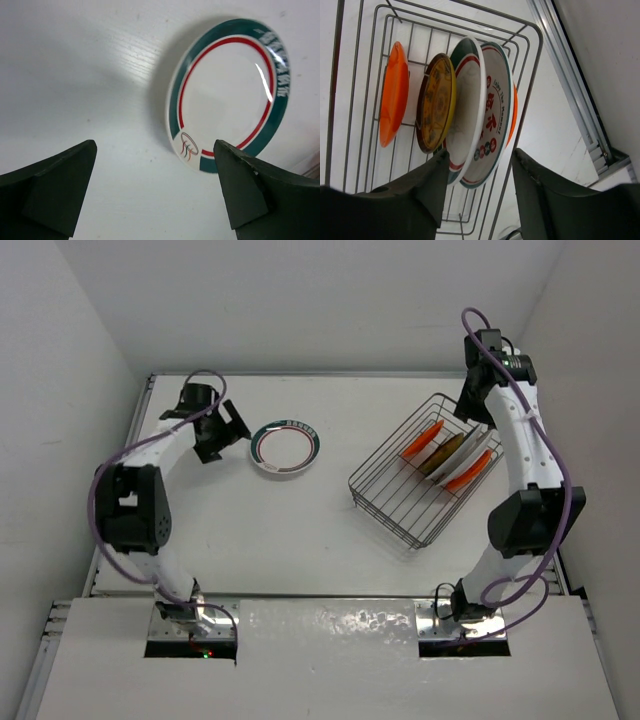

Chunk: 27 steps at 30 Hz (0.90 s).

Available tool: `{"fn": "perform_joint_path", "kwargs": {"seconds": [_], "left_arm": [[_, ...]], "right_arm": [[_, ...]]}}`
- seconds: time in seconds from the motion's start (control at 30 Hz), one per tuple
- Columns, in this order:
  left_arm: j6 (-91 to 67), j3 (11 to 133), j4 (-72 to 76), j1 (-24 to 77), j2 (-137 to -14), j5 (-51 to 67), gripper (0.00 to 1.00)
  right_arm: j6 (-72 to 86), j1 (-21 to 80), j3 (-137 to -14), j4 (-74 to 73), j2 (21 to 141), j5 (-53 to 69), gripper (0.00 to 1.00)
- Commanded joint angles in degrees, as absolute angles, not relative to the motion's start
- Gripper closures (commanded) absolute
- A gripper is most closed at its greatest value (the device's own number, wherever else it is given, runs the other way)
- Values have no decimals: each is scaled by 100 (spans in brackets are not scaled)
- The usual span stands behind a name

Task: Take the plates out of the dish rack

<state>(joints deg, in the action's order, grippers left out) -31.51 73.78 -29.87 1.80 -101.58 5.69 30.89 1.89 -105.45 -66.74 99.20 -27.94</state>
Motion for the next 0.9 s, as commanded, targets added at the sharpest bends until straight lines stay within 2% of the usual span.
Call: {"fn": "perform_joint_path", "kwargs": {"seconds": [0.0,0.17,0.47,0.57,0.67,0.7,0.73,0.87], "left_arm": [[-2717,7313,-3383,149,-9090,97,0],[-2488,6926,-3577,149,-8202,360,0],[-2286,6750,-3867,149,-7752,527,0],[-2268,6759,-3894,149,-7752,589,0],[-2259,6785,-3876,149,-7761,659,0],[-2259,6811,-3902,149,-7778,677,0],[-2250,6838,-3920,149,-7787,685,0],[-2267,6978,-3955,149,-7822,703,0]], "right_arm": [[3085,158,-10767,-6460,9993,-2769,51],[3137,167,-10626,-6372,10230,-2733,53],[3541,211,-9879,-6100,10222,-2979,59],[3717,228,-9651,-6021,10248,-3050,64],[3876,263,-9545,-5986,10257,-3146,74],[3928,272,-9580,-6011,10257,-3146,84],[3946,316,-9632,-6029,10248,-3190,87],[3955,413,-10089,-6248,10248,-3427,95]]}}
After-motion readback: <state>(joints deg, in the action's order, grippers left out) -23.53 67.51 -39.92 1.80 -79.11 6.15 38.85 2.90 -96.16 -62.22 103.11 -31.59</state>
